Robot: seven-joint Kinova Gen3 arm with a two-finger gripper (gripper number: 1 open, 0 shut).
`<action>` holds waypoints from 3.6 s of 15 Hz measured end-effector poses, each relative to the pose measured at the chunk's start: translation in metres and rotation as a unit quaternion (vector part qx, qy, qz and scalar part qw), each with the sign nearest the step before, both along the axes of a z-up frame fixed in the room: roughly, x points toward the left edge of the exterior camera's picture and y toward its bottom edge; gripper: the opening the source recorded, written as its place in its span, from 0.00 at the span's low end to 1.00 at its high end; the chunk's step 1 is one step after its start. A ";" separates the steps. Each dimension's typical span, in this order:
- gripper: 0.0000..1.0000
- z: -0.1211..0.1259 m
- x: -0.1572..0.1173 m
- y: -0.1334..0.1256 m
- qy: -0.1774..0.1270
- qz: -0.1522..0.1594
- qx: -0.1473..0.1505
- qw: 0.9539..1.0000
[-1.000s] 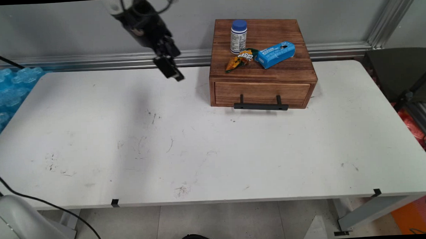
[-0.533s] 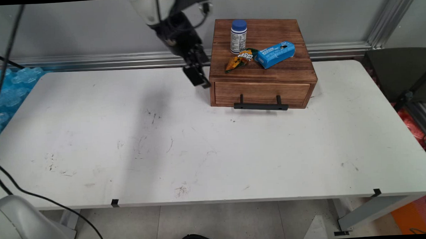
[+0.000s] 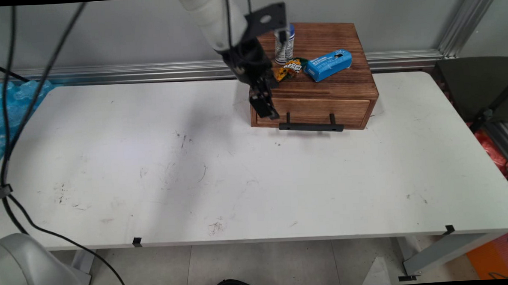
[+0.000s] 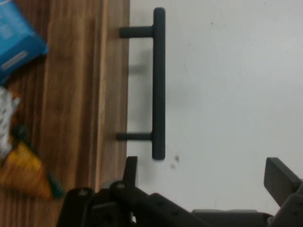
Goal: Open the drawer
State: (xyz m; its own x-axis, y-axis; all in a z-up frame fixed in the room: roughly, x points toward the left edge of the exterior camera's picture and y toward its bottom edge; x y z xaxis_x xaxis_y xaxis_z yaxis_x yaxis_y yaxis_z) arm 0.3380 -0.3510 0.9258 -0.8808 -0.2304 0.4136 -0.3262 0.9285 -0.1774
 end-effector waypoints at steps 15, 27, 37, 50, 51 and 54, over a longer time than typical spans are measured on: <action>1.00 -0.104 -0.079 -0.040 -0.025 -0.023 -0.009 0.999; 1.00 -0.143 -0.098 -0.050 -0.031 -0.005 0.020 0.999; 1.00 -0.143 -0.106 -0.020 -0.021 -0.003 0.052 0.998; 1.00 -0.124 -0.115 0.052 -0.013 -0.022 0.082 0.996; 1.00 -0.123 -0.116 0.058 -0.012 -0.023 0.082 0.996; 1.00 -0.120 -0.121 0.076 -0.012 -0.027 0.082 0.996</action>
